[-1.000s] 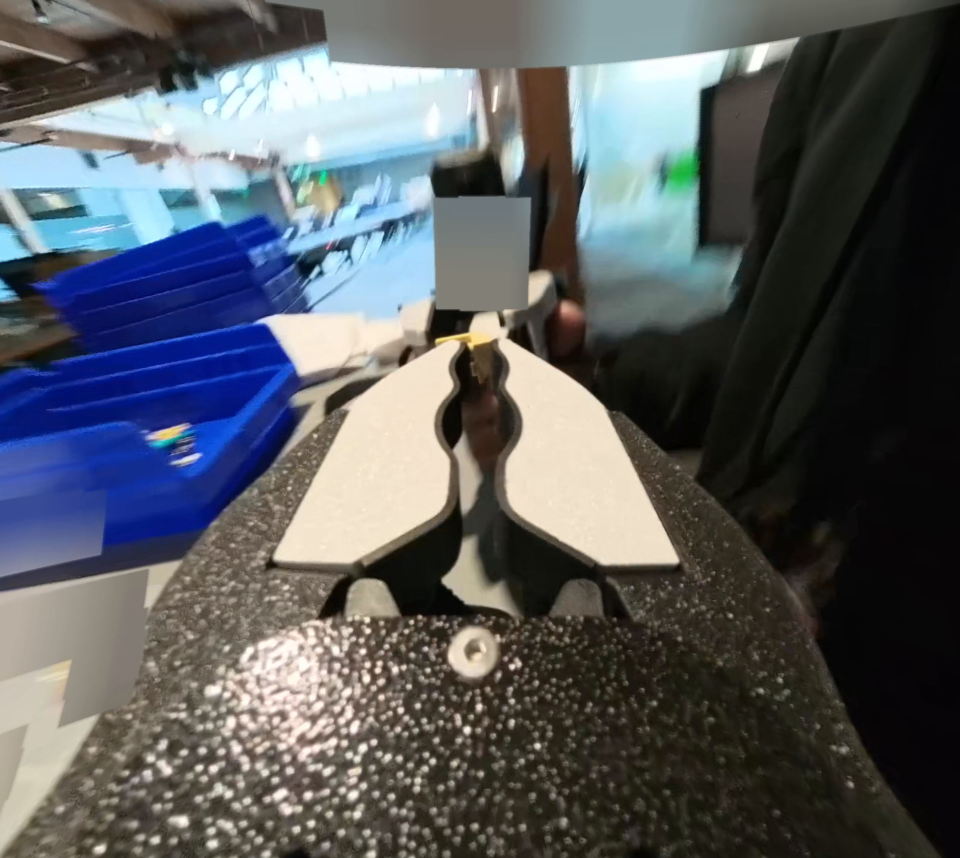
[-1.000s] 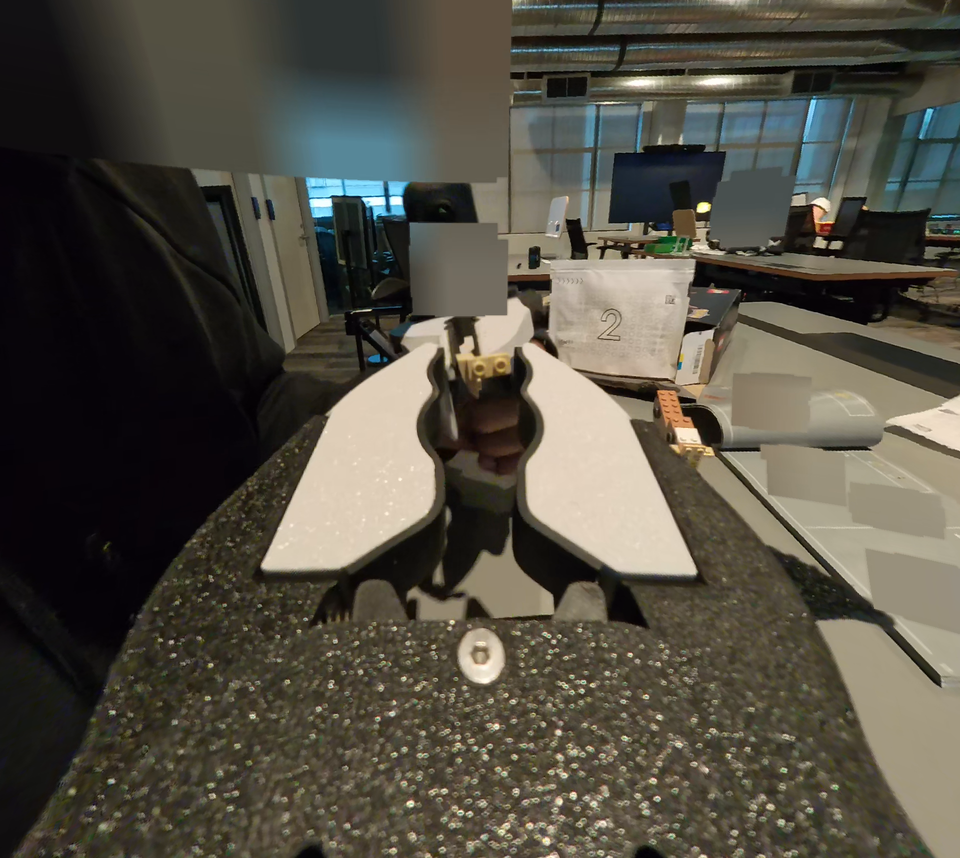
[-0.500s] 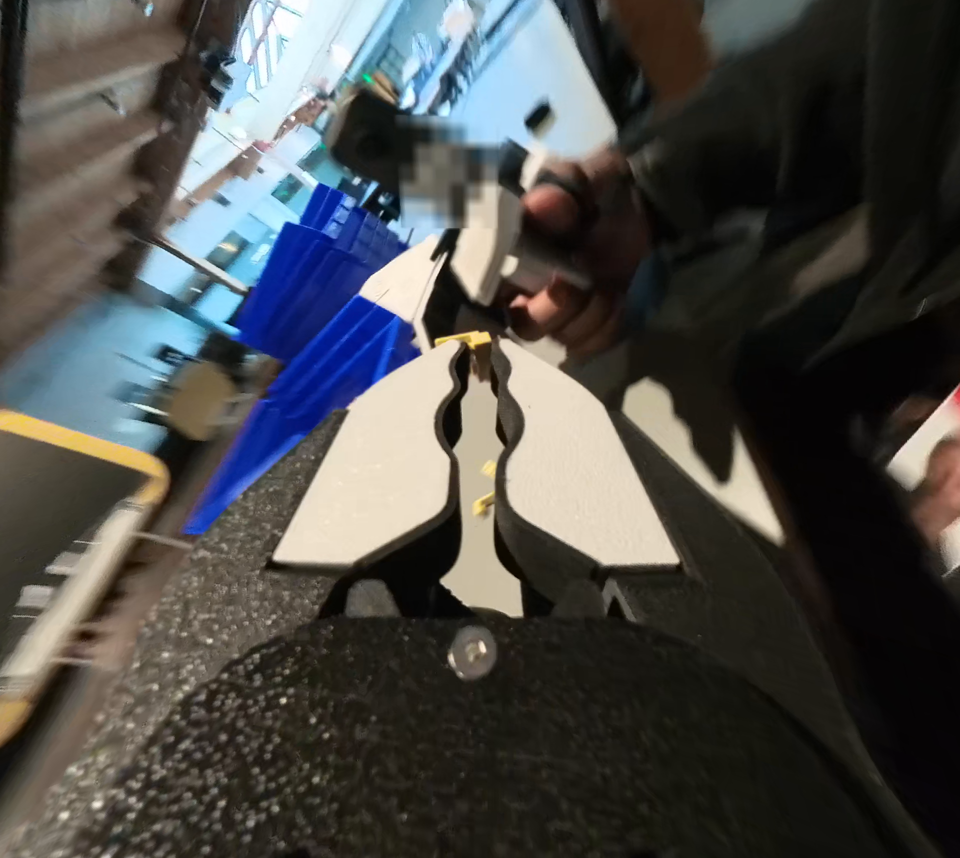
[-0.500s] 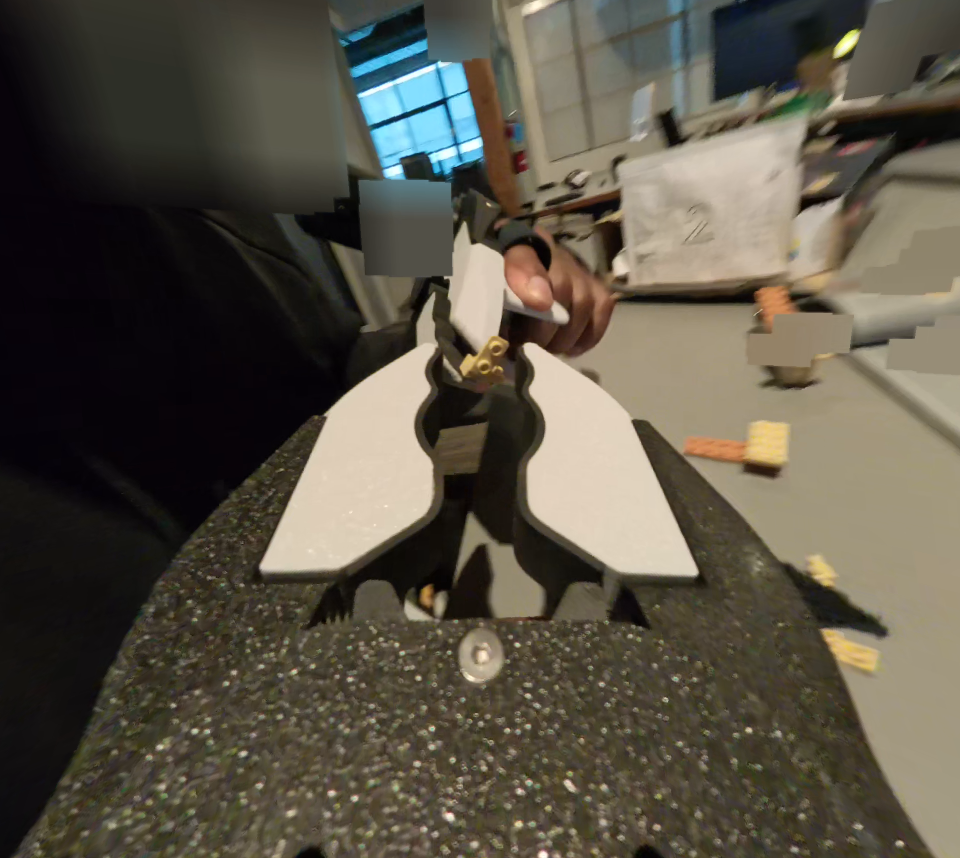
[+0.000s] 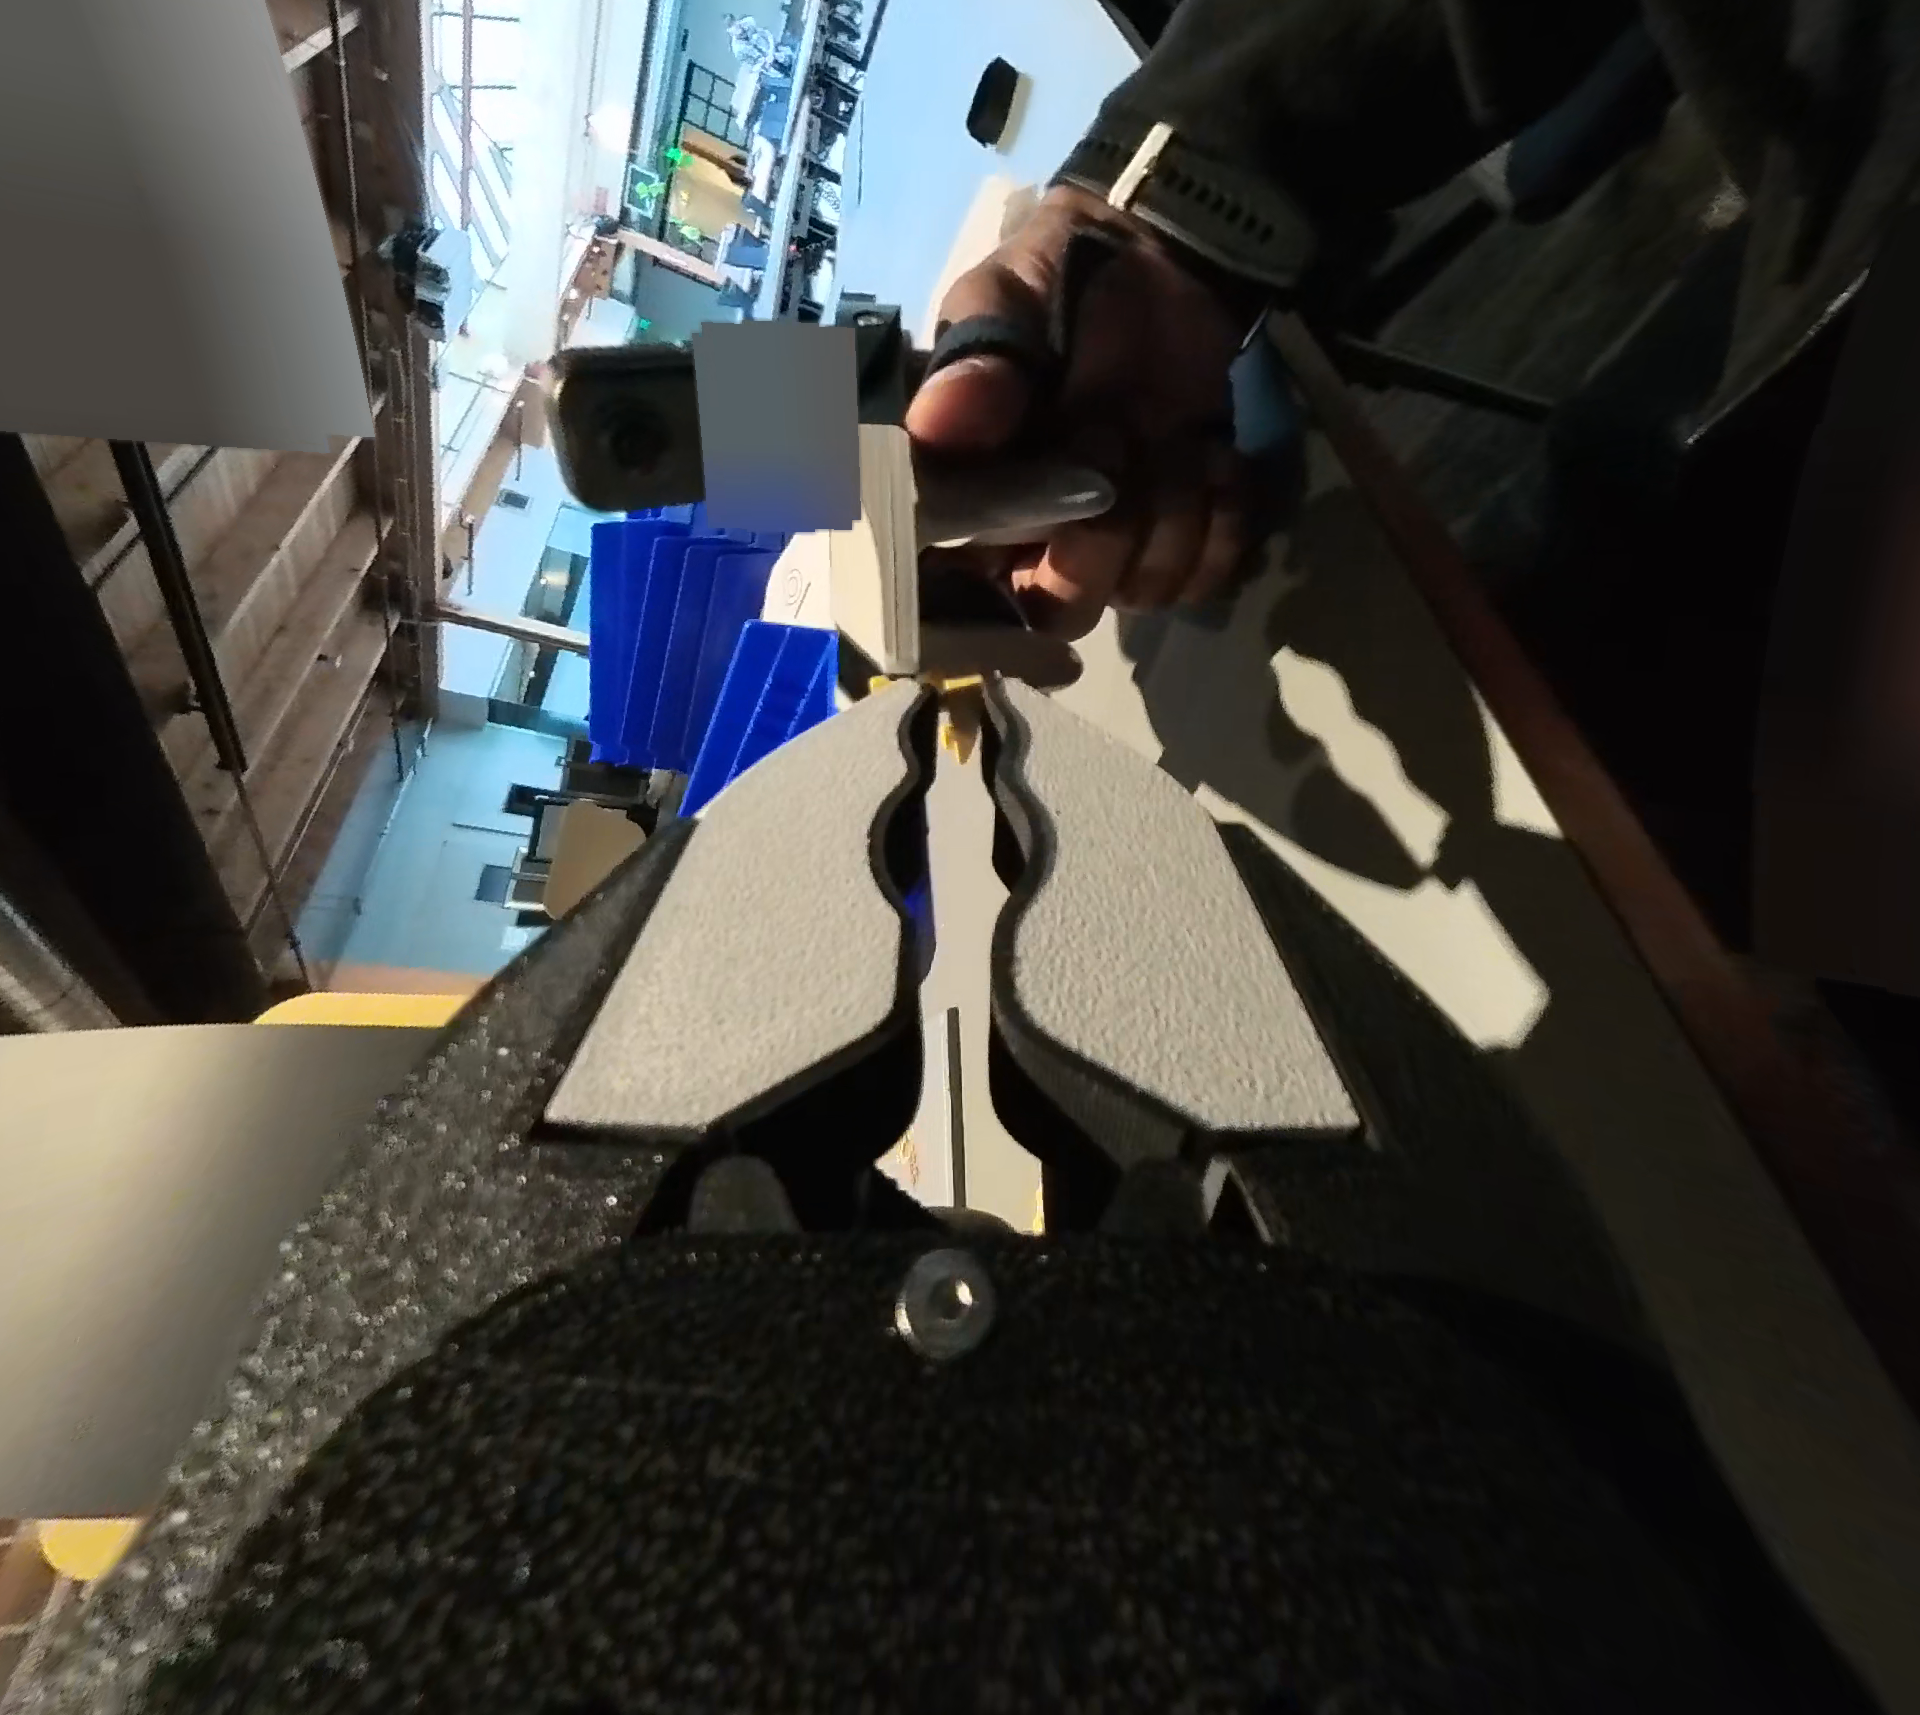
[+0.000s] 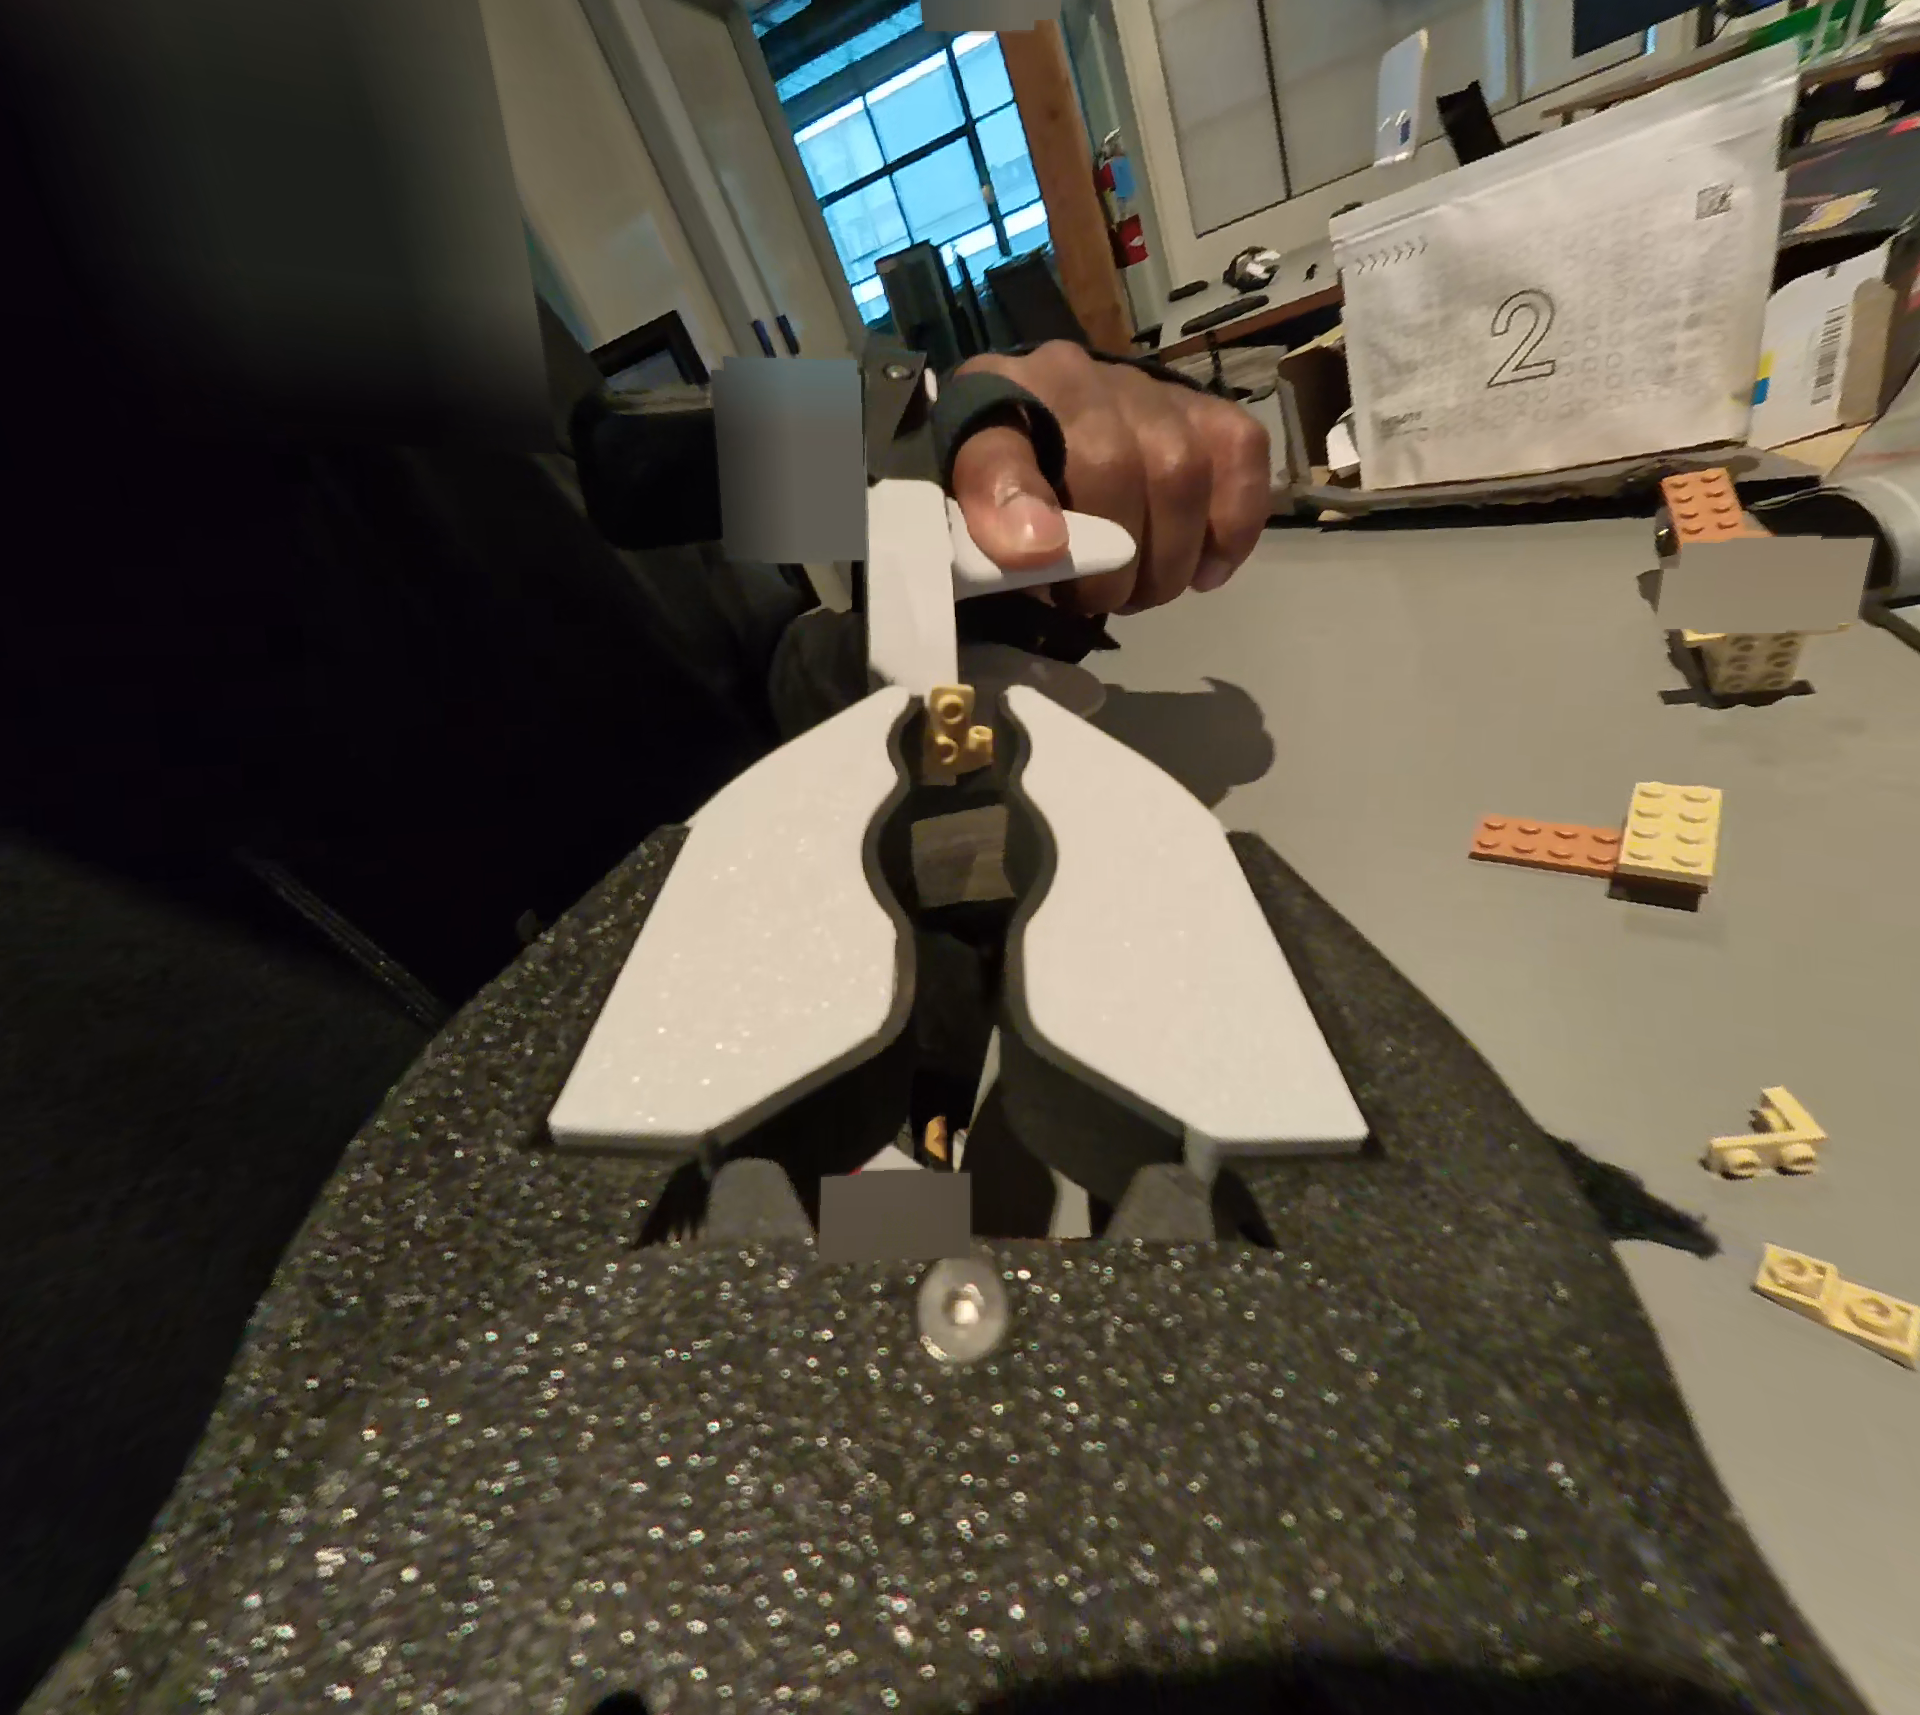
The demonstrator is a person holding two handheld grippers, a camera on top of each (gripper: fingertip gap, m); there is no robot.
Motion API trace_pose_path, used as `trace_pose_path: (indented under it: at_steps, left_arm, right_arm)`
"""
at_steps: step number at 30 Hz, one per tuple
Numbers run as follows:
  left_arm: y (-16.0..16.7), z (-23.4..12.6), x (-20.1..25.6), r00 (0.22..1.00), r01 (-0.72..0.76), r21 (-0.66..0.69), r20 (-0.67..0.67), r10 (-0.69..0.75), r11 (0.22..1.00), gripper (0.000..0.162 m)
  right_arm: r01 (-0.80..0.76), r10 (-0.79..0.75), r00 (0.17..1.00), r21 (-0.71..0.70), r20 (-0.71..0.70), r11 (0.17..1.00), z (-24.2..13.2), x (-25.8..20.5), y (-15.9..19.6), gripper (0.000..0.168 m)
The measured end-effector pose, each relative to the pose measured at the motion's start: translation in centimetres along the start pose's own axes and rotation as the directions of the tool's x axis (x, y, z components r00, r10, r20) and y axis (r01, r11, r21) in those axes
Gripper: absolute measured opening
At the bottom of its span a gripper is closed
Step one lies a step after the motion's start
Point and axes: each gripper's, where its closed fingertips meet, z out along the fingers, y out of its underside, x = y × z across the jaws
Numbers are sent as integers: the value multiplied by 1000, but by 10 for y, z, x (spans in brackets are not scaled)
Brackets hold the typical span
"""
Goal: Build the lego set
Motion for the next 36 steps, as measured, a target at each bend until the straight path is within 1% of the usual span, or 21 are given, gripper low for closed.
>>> trace_pose_path:
  at_steps: [2, 5, 9, 12, 15, 17, 19, 21, 24, 26, 31, 36]
  left_arm:
    - [1, 0, 1, 1000, -10, -3, -3, 10, 1000, 7]
    - [3, 0, 1, 1000, -11, -6, 0, 11, 1000, 8]
    - [7, 0, 2, 999, 37, 7, 13, -38, 999, 8]
    - [17, 0, -3, 992, 117, 4, 47, -117, 993, 14]
    - [38, 3, -3, 977, 208, -67, 65, -203, 976, 8]
    - [46, 8, 0, 969, 242, -83, 60, -238, 967, 3]
    - [52, 13, 4, 963, 267, -108, 60, -261, 958, 6]
    - [60, 16, 6, 958, 284, -143, 72, -277, 948, 9]
    - [66, 17, 5, 943, 329, -151, 97, -318, 932, 10]
    - [69, 19, 5, 934, 355, -145, 110, -341, 924, 10]
    - [74, 24, 10, 927, 369, -150, 129, -352, 917, 12]
    - [79, 27, 11, 919, 385, -163, 153, -362, 908, 11]
  right_arm:
    - [-5, 5, 1000, -10, 8, 1000, 1, -1, 2, 9]
    - [-10, 10, 1000, -12, -1, 1000, 1, 1, 2, 8]
    - [0, -1, 999, -22, -34, 1000, 0, 5, 3, 8]
    - [27, -36, 992, -77, -119, 997, -8, 17, 8, 7]
    - [58, -119, 955, -224, -270, 973, -26, 39, 22, 7]
    - [56, -127, 948, -237, -293, 970, -31, 43, 22, 7]
    - [40, -110, 946, -228, -306, 973, -32, 47, 22, 7]
    - [30, -122, 931, -262, -344, 965, -37, 54, 25, 7]
    - [-11, -180, 859, -368, -479, 930, -59, 79, 34, 7]
    - [-53, -191, 826, -411, -530, 910, -68, 91, 39, 6]
    - [-123, -190, 795, -460, -576, 880, -71, 102, 50, 7]
    - [-169, -176, 767, -459, -617, 872, -75, 108, 54, 7]
